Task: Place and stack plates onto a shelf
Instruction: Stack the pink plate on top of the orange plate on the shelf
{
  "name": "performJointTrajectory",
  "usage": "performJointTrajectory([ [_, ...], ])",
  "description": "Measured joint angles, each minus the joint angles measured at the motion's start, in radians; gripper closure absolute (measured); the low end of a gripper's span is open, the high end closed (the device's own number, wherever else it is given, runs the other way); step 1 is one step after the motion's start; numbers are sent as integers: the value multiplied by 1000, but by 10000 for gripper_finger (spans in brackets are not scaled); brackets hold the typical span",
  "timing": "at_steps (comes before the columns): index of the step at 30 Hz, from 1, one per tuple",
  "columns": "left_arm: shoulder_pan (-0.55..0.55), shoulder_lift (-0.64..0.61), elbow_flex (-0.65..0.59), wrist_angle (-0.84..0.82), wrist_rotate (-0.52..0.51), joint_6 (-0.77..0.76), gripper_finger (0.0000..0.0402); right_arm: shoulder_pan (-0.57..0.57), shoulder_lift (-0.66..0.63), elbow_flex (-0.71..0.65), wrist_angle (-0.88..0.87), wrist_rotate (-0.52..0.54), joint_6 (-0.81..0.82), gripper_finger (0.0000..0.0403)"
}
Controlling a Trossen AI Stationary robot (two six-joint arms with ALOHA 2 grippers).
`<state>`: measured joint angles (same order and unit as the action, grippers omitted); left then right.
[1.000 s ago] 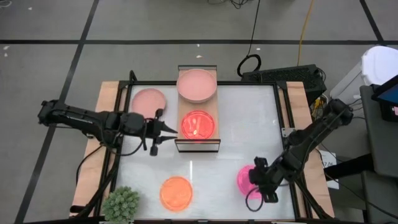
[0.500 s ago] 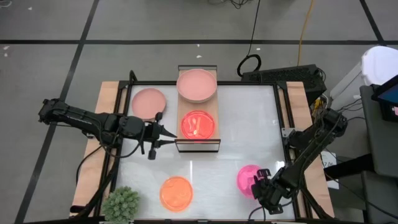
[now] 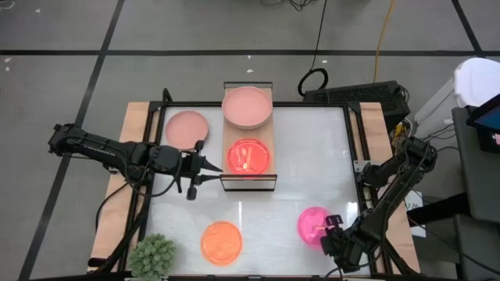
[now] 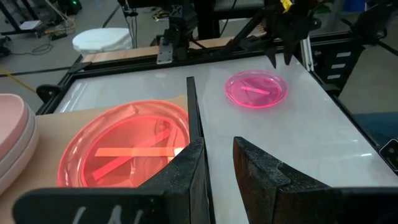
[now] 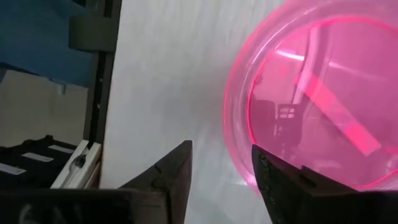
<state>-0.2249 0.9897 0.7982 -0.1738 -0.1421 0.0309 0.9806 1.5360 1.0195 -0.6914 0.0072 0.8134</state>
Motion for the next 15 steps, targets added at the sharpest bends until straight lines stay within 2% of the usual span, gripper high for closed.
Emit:
performJointTrajectory([
  [8, 0, 0, 0, -13, 0, -2, 309, 2, 0, -68, 104, 23, -25, 259],
  [15, 0, 0, 0, -16, 0, -3, 309, 2, 0, -109, 118, 17, -14, 259],
])
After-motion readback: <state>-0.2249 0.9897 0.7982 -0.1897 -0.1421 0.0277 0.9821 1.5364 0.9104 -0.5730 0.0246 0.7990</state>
